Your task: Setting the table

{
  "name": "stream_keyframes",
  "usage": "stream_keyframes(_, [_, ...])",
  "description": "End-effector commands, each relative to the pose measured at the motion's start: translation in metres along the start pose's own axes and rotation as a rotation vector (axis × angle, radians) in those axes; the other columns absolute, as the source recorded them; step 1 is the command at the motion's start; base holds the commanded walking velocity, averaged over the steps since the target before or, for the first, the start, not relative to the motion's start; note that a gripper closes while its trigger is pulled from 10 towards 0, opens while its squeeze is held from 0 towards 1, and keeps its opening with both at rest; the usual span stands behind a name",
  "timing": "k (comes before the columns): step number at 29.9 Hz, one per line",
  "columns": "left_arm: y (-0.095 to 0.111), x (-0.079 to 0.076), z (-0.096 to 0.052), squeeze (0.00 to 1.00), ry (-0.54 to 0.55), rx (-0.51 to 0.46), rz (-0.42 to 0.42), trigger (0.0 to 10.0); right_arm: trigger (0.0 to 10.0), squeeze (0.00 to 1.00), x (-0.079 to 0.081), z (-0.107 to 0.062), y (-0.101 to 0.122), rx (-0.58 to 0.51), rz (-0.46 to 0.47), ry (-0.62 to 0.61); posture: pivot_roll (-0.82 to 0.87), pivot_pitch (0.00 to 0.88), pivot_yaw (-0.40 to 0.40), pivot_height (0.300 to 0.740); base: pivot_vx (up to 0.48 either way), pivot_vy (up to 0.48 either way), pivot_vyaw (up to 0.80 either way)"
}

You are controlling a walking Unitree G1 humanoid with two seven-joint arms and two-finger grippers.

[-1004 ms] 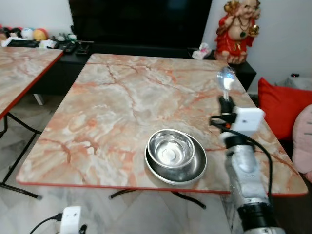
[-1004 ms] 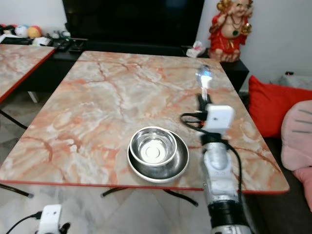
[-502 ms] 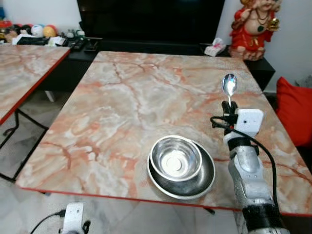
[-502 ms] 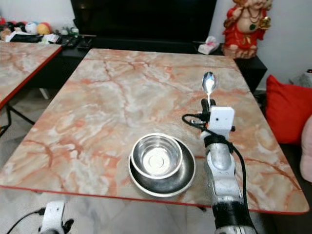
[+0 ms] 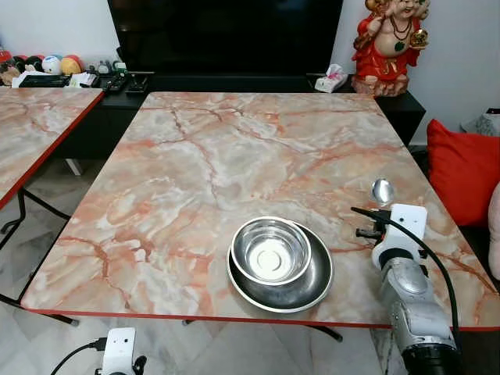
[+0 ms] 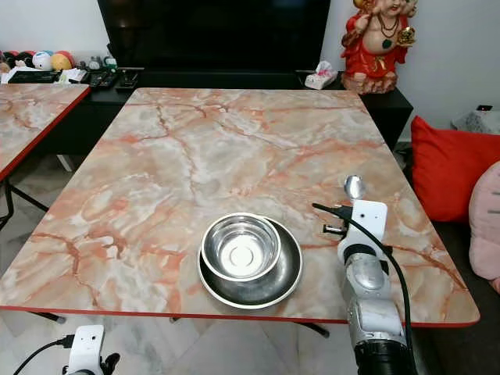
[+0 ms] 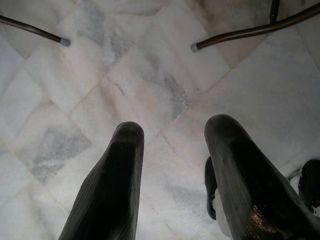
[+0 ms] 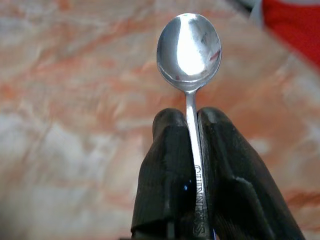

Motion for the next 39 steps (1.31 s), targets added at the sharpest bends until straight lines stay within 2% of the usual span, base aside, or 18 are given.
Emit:
stream_keyframes(1, [0.001, -0.002, 0.000, 0.00, -0.009, 0.006, -0.001, 10.0, 10.0, 0.00, 0.005, 0.000, 0.001, 0.018, 0.010, 0.013, 0.01, 0.000, 0.005, 0.740, 0.000, 0.000, 0.00])
stream_keyframes(7, [0.000, -0.002, 0.000, 0.00, -0.013, 0.007, -0.001, 10.0, 10.0, 0.00, 0.014, -0.001, -0.010, 0.084, 0.064, 0.054, 0.02, 0.000, 0.002, 0.740, 0.000, 0.000, 0.00])
stream_keyframes(11, [-0.001, -0.003, 0.000, 0.00, -0.016, 0.009, 0.000, 10.0, 10.0, 0.00, 0.017, -0.002, -0.012, 0.098, 0.064, 0.054, 0.01, 0.000, 0.001, 0.740, 0.000, 0.000, 0.00])
stream_keyframes(16, [0.000, -0.004, 0.000, 0.00, -0.020, 0.009, 0.003, 10.0, 10.0, 0.00, 0.027, -0.004, -0.015, 0.115, 0.047, 0.092, 0.01, 0.000, 0.002, 0.740, 0.000, 0.000, 0.00])
stream_keyframes(21, [0.002, -0.005, 0.001, 0.00, -0.023, 0.006, 0.007, 10.0, 10.0, 0.00, 0.037, -0.010, -0.019, 0.111, -0.014, 0.114, 0.01, 0.000, 0.004, 0.740, 0.000, 0.000, 0.00])
stream_keyframes(32, [0.002, -0.006, 0.001, 0.00, -0.029, 0.006, 0.009, 10.0, 10.0, 0.00, 0.032, -0.019, -0.024, 0.121, -0.045, 0.079, 0.01, 0.000, 0.010, 0.740, 0.000, 0.000, 0.00])
stream_keyframes(39, [0.000, -0.004, 0.000, 0.00, -0.024, 0.010, 0.011, 10.0, 10.0, 0.00, 0.040, -0.023, -0.028, 0.134, -0.037, 0.096, 0.01, 0.000, 0.008, 0.740, 0.000, 0.000, 0.00])
Point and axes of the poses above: a point about 5 cm out from each wrist's last joint towards the gripper, its own z axis pointing out of the wrist towards the gripper, its own y axis along the axis of the wrist's last joint, x = y × z, the point moved 6 cm from there along z, pointing out of the wrist towards the gripper, and after that the axes turned 5 degrees about -z, right-handed, at the moved point
